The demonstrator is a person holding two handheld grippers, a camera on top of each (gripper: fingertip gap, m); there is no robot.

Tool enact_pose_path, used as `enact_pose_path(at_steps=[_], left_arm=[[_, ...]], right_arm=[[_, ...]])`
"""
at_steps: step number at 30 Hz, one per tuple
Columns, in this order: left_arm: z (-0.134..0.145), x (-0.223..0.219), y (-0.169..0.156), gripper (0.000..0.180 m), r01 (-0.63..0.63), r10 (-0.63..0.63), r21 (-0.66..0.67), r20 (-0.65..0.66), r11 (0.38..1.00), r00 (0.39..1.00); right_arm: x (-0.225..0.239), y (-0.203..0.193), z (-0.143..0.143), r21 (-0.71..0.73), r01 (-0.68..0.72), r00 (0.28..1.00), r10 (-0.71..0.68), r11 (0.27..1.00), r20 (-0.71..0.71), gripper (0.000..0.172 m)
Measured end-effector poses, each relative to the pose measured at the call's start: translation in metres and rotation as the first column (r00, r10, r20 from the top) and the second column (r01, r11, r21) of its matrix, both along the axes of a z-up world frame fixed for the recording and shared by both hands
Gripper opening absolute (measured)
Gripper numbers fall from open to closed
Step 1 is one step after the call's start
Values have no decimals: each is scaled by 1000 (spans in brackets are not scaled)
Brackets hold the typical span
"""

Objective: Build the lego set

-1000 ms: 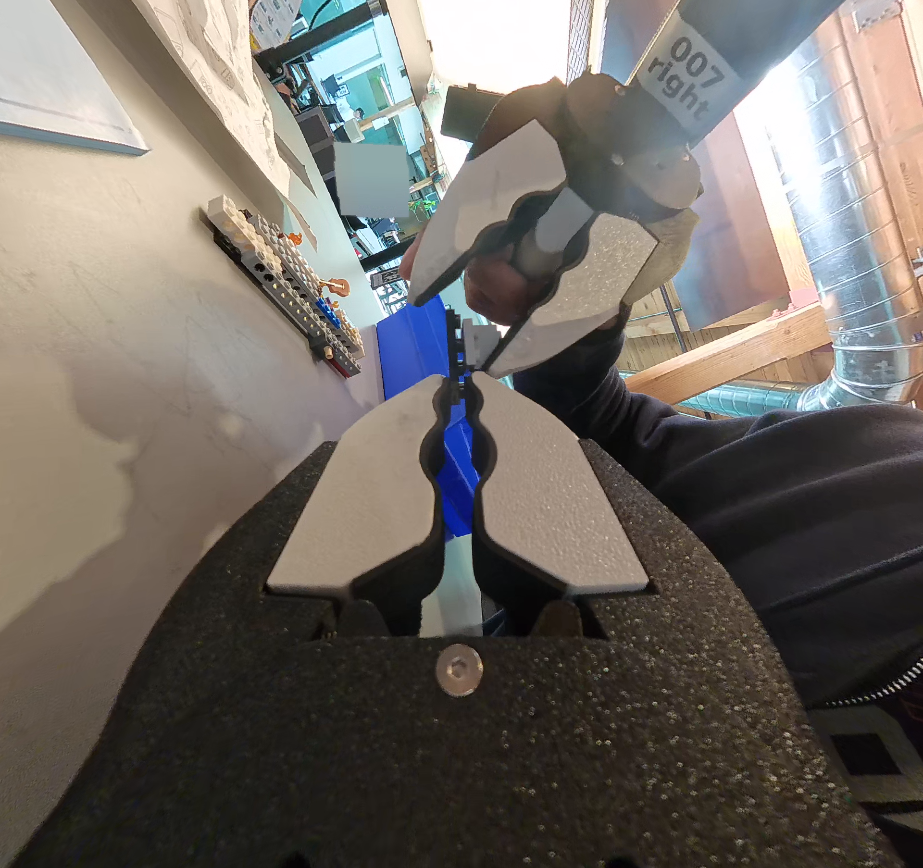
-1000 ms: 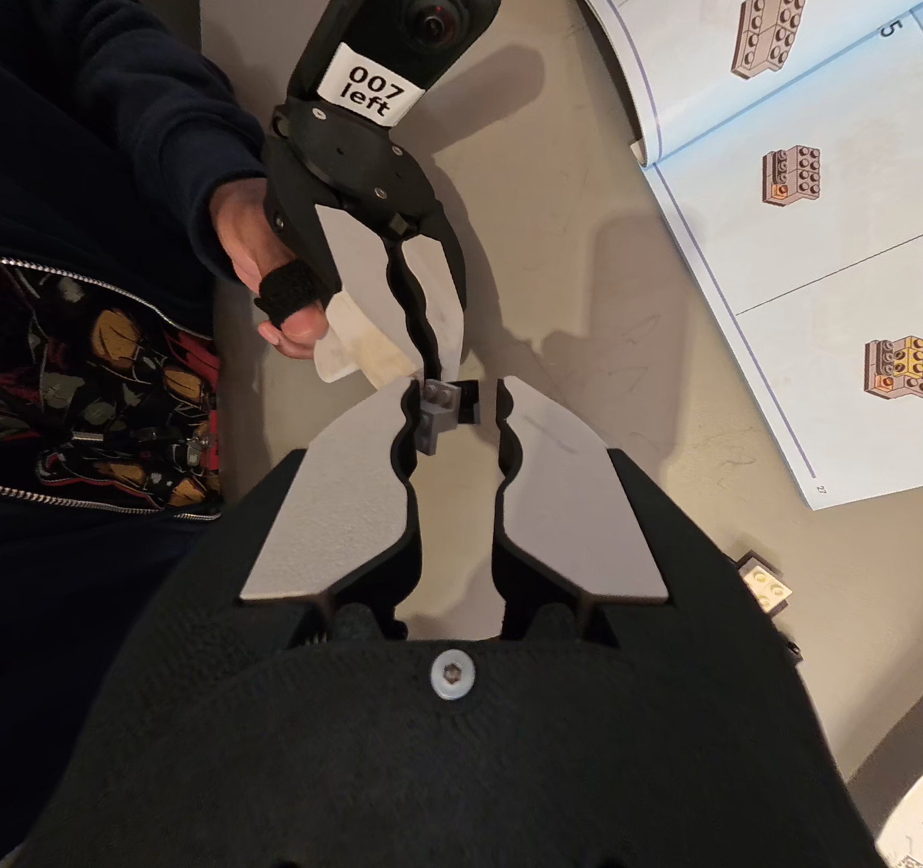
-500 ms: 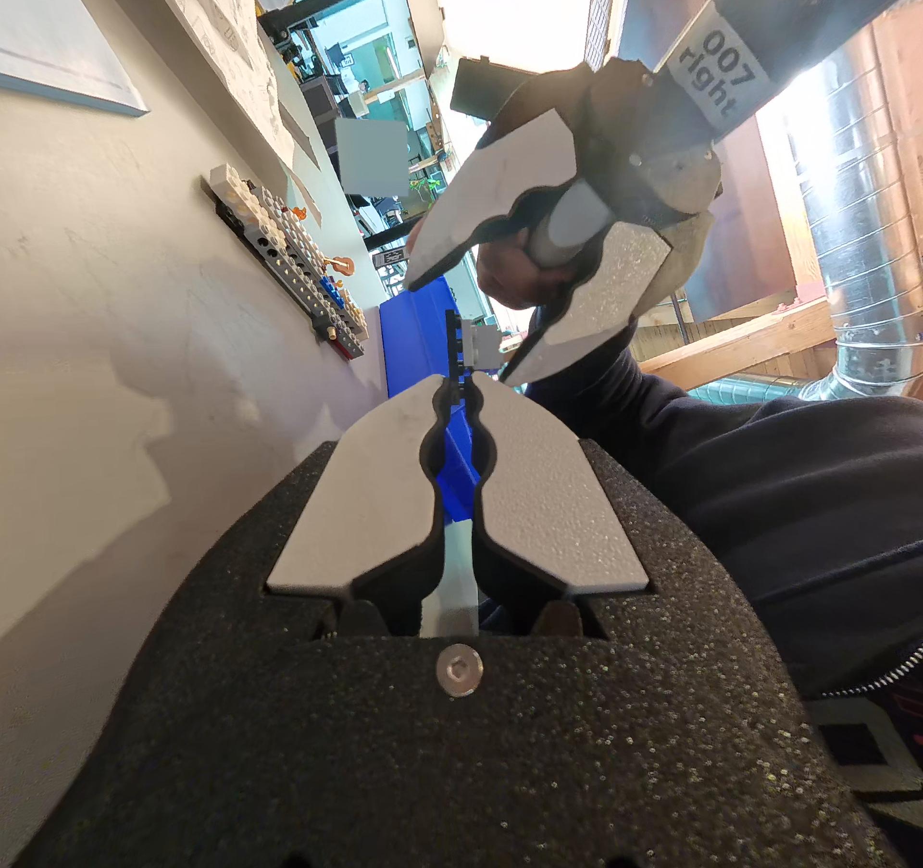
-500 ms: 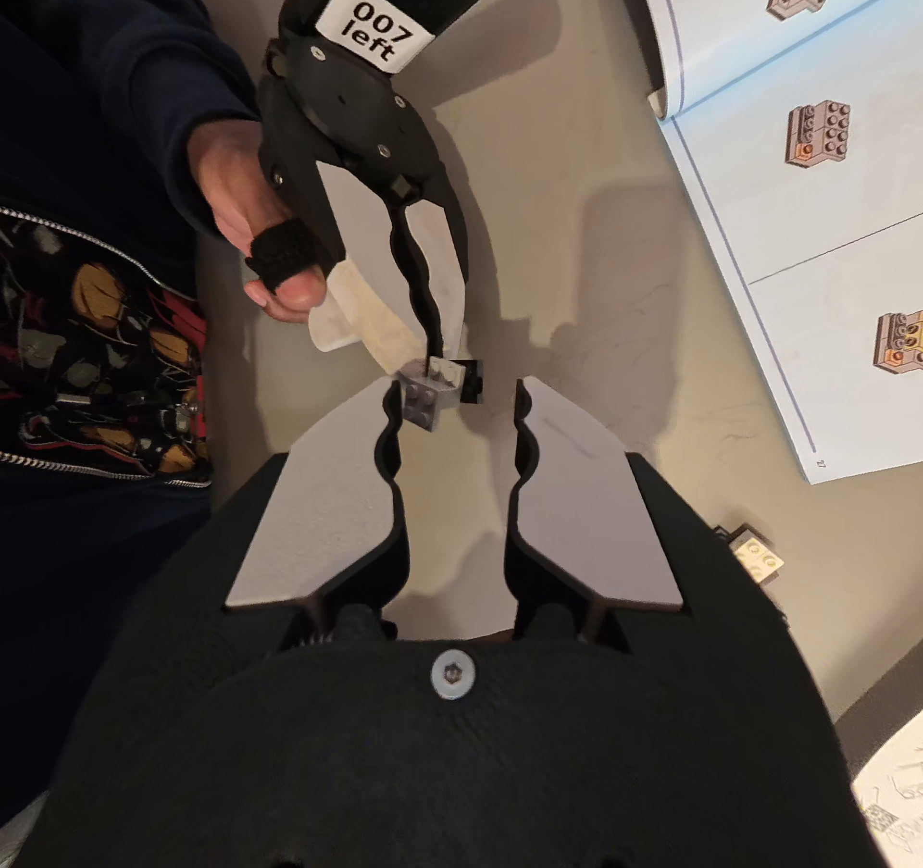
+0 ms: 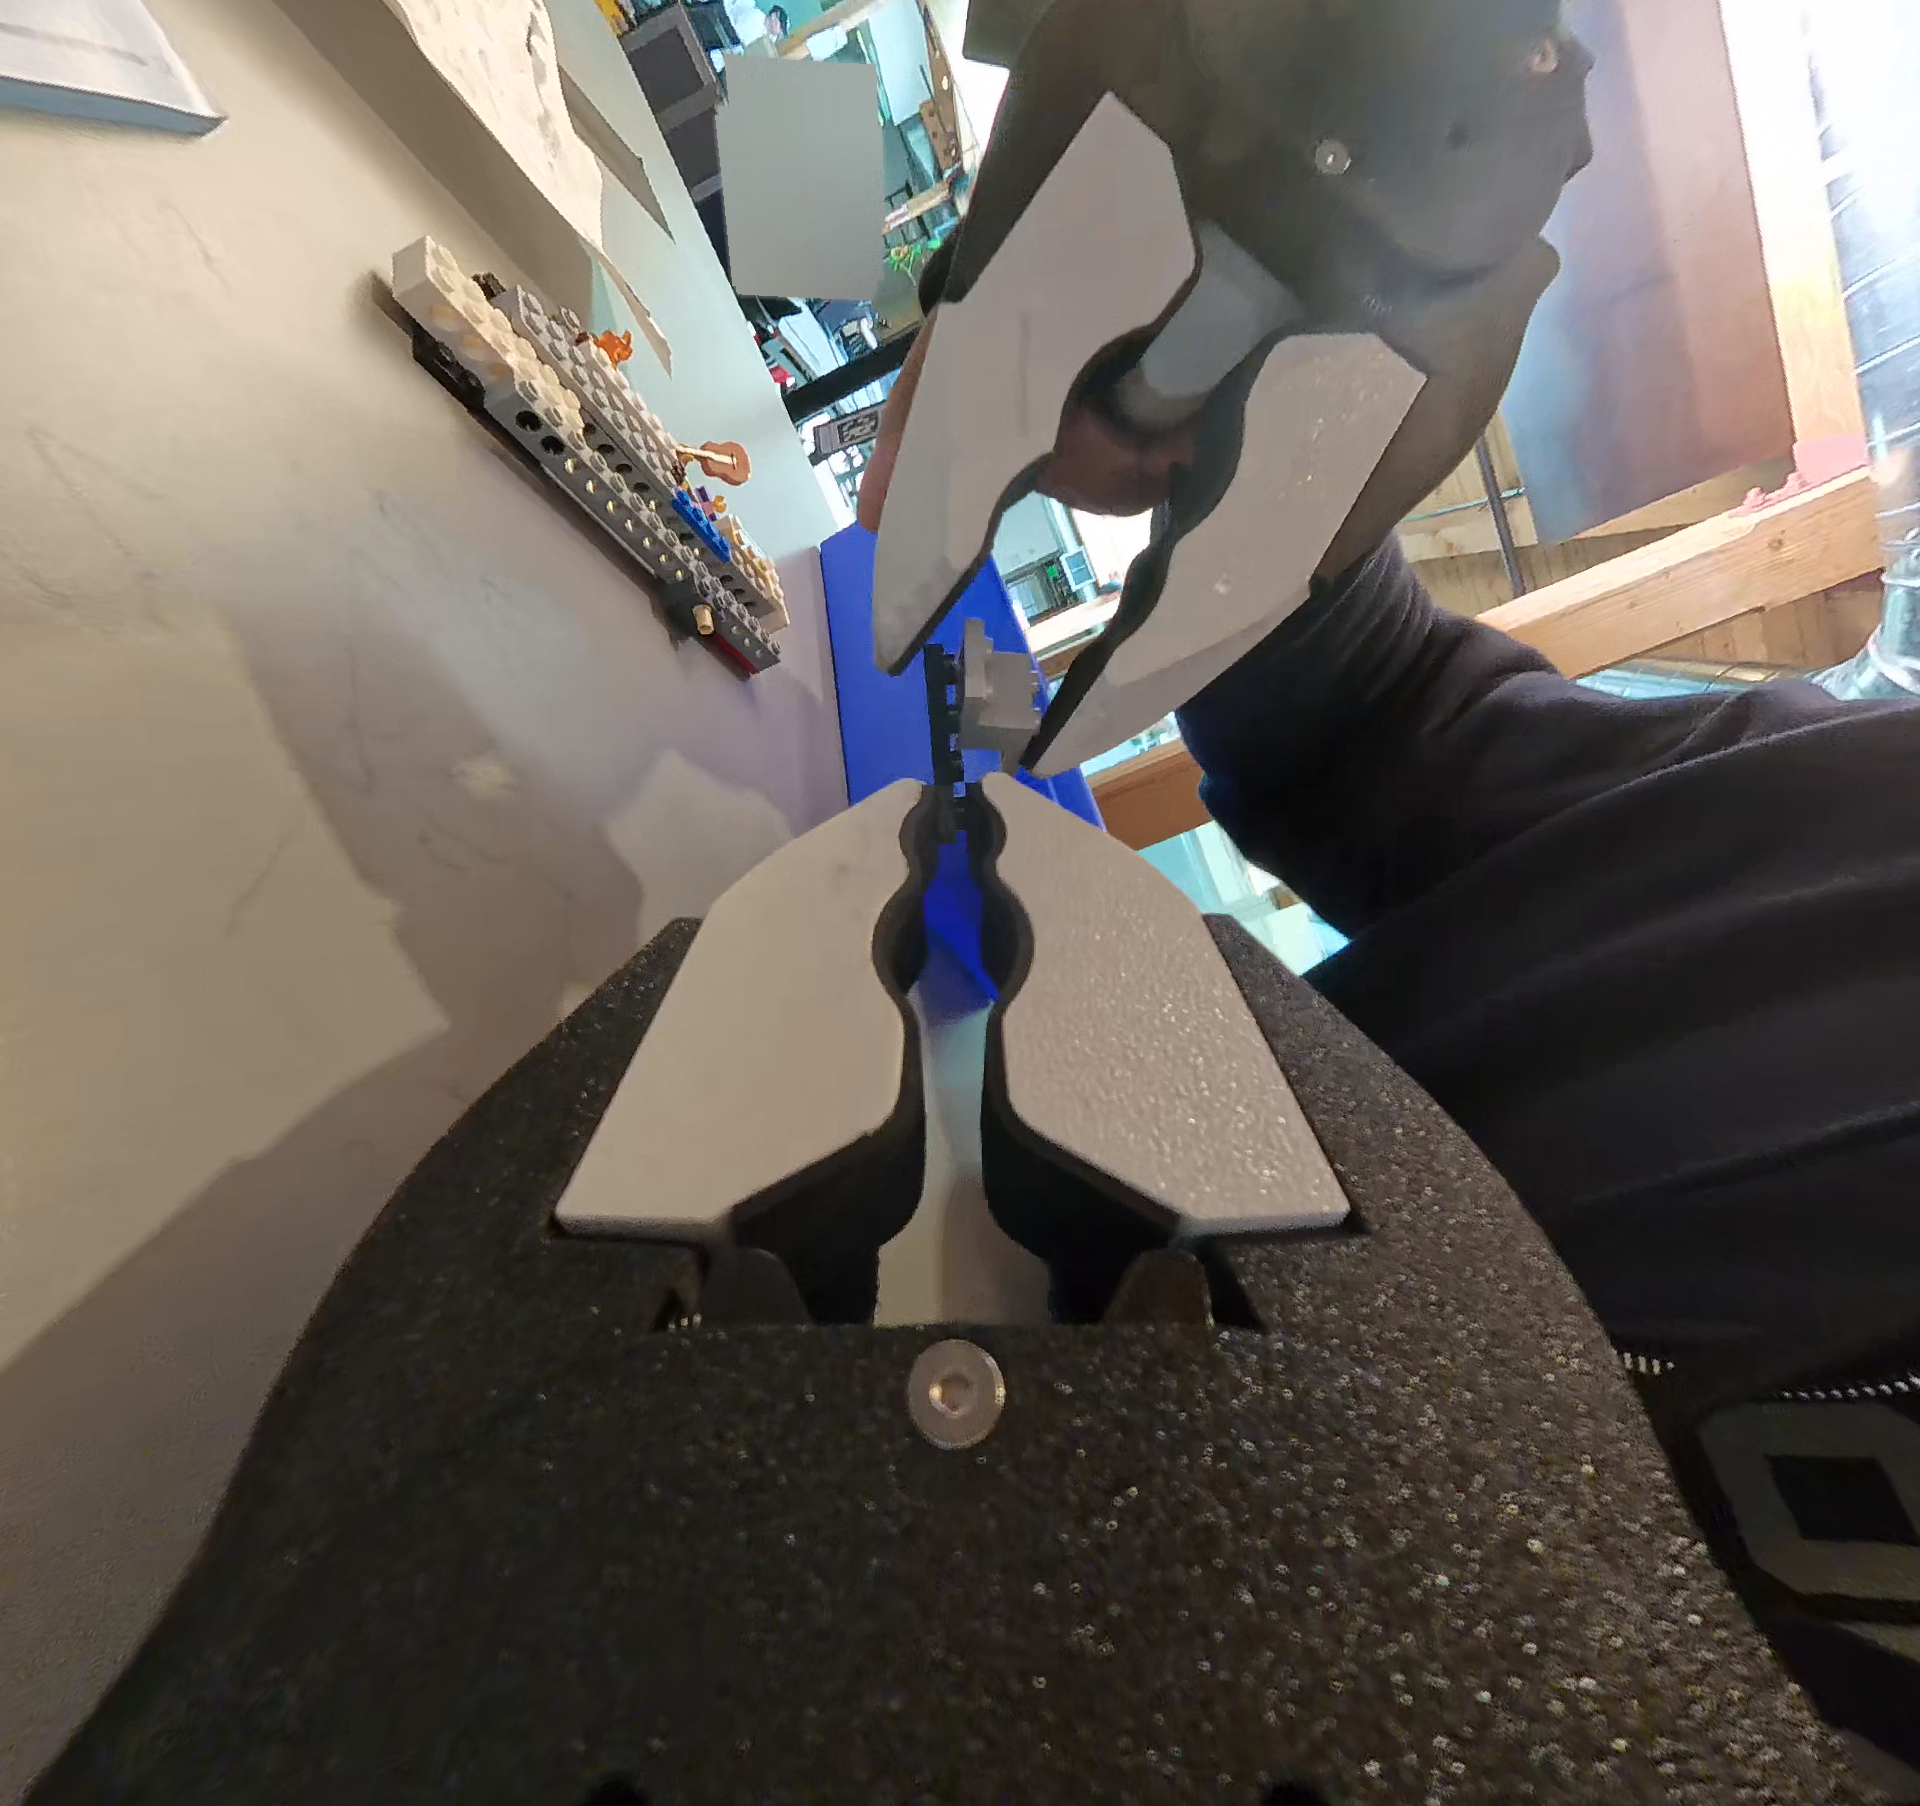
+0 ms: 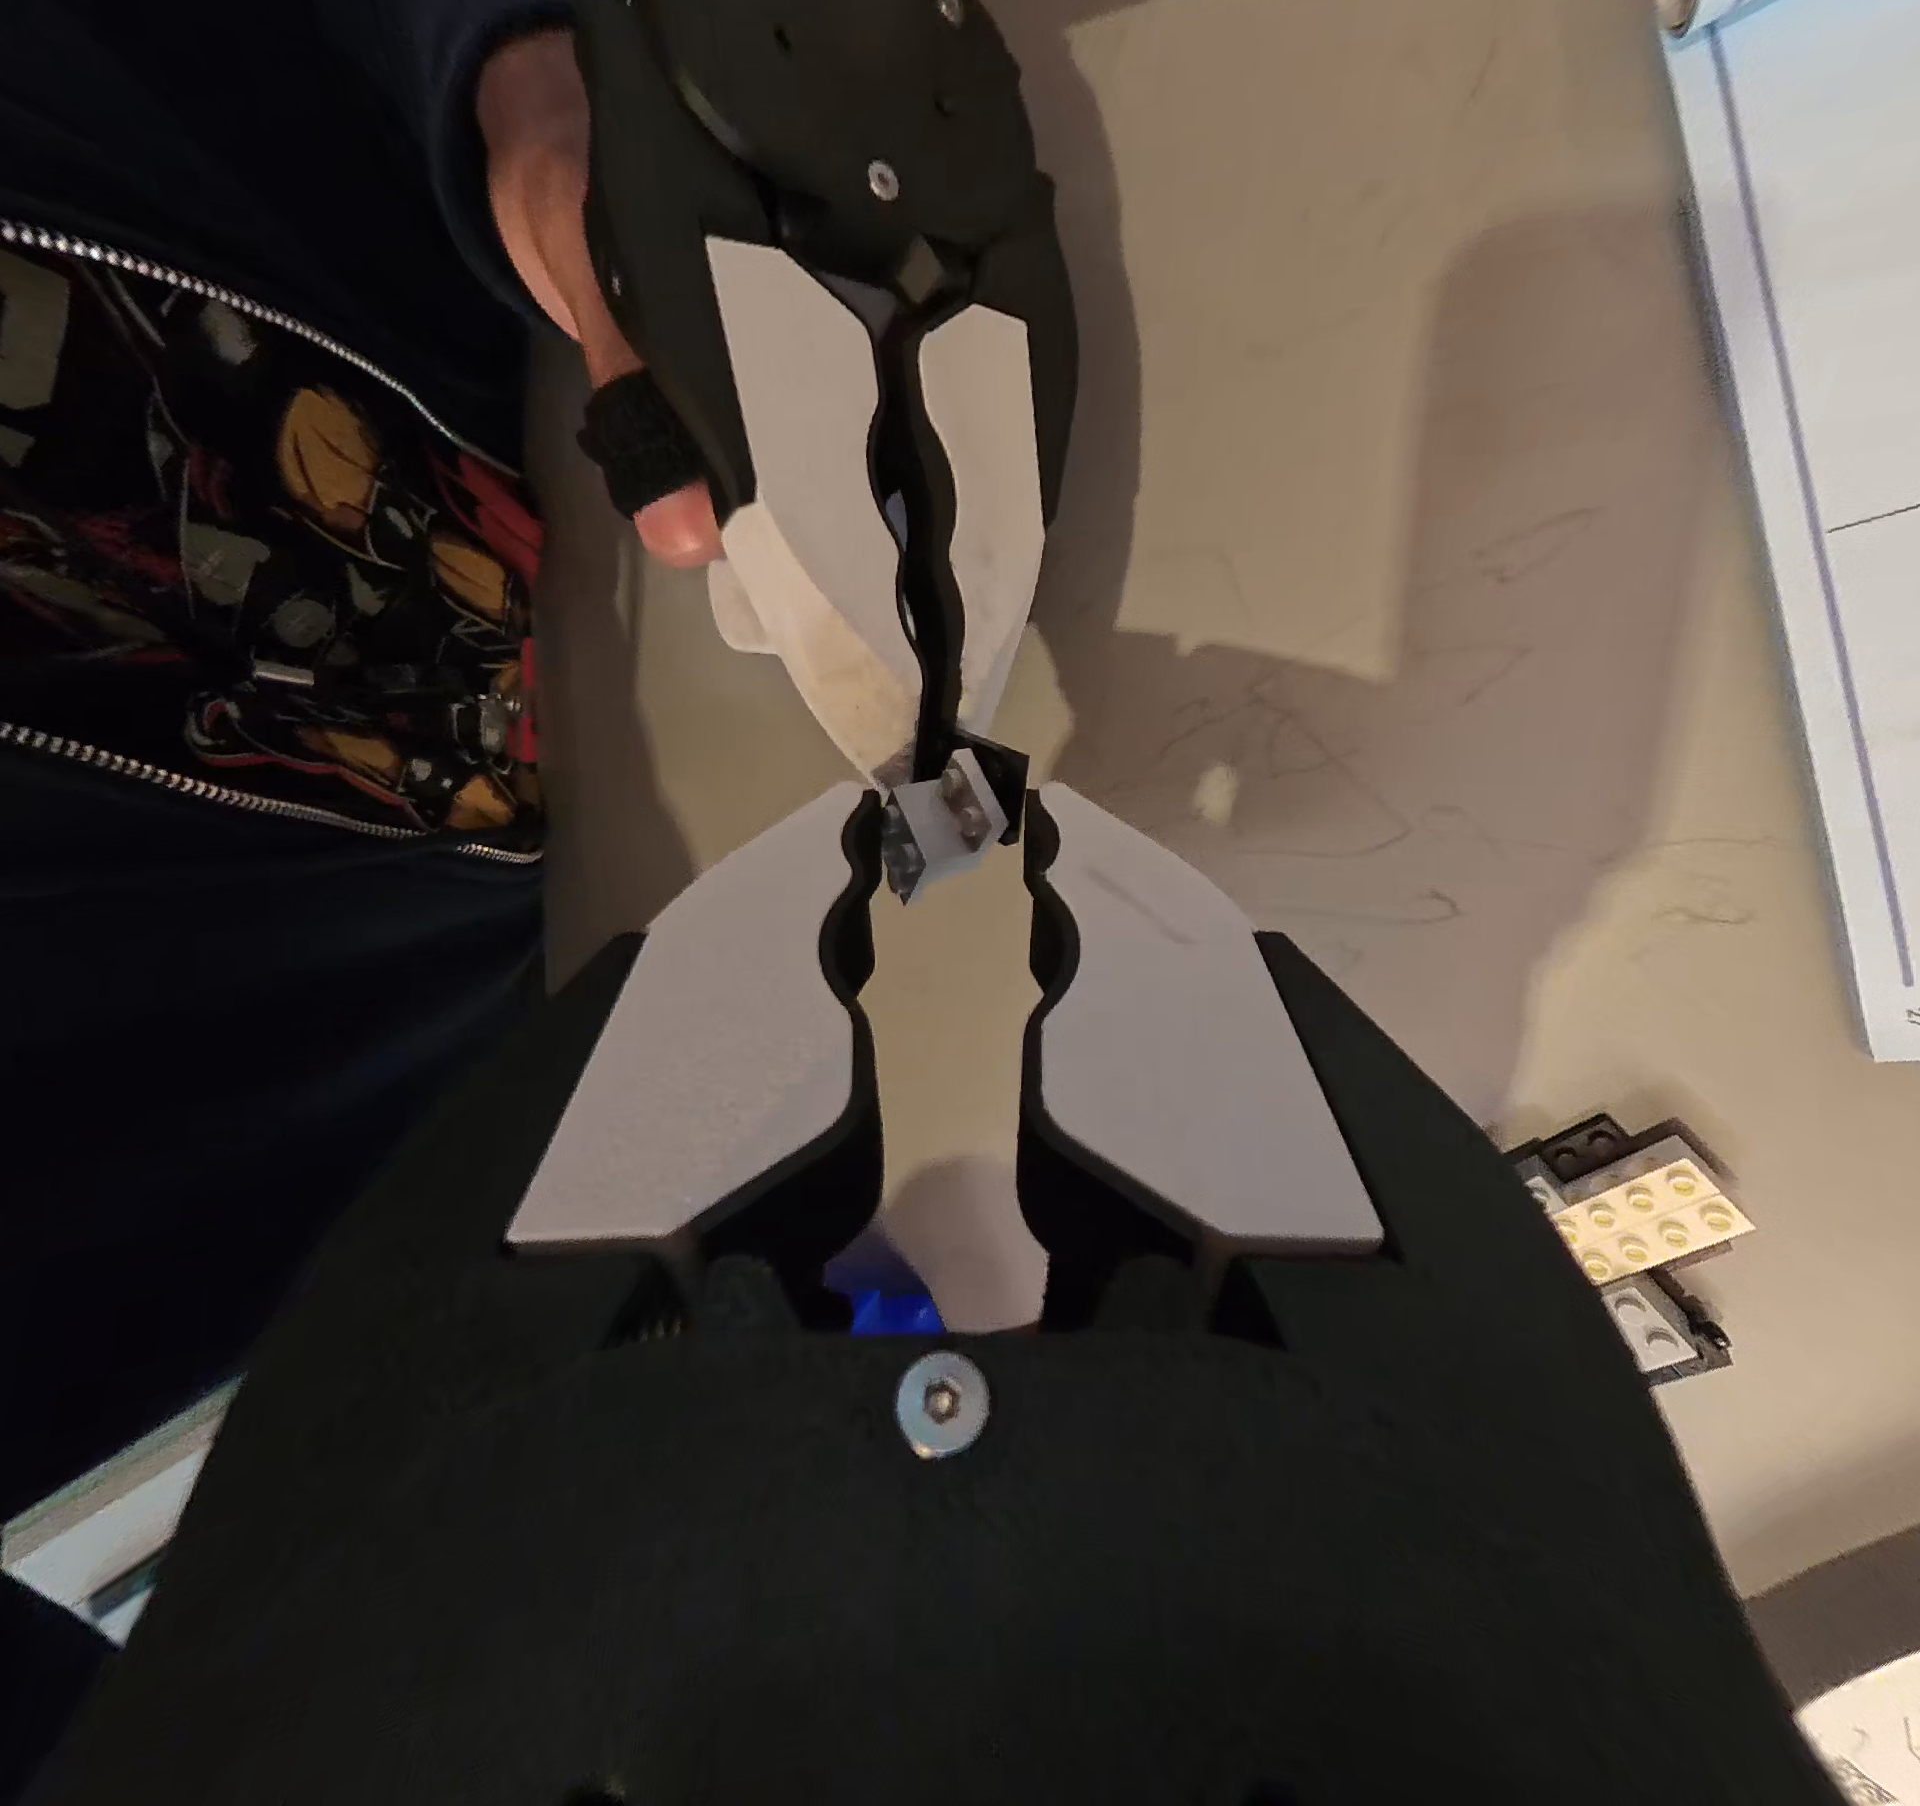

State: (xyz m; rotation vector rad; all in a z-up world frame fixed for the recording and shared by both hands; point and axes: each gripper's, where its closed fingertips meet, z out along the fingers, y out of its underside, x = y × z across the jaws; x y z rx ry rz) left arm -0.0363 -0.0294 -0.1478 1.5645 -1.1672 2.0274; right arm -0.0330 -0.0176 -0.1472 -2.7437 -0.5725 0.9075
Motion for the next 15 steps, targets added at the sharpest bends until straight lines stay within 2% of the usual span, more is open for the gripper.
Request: enact_pose_path(at_steps=[6, 15], left_arm=[[-6, -9, -13, 5, 112, -117, 177, 18, 978, 993], [-9, -25, -17, 5, 253, -265, 271, 9, 929, 964]], right_arm=[[-10, -17, -7, -86, -134, 990, 136, 987, 23, 27], [-22, -24, -10, -127, -247, 966, 255, 961, 51, 27]])
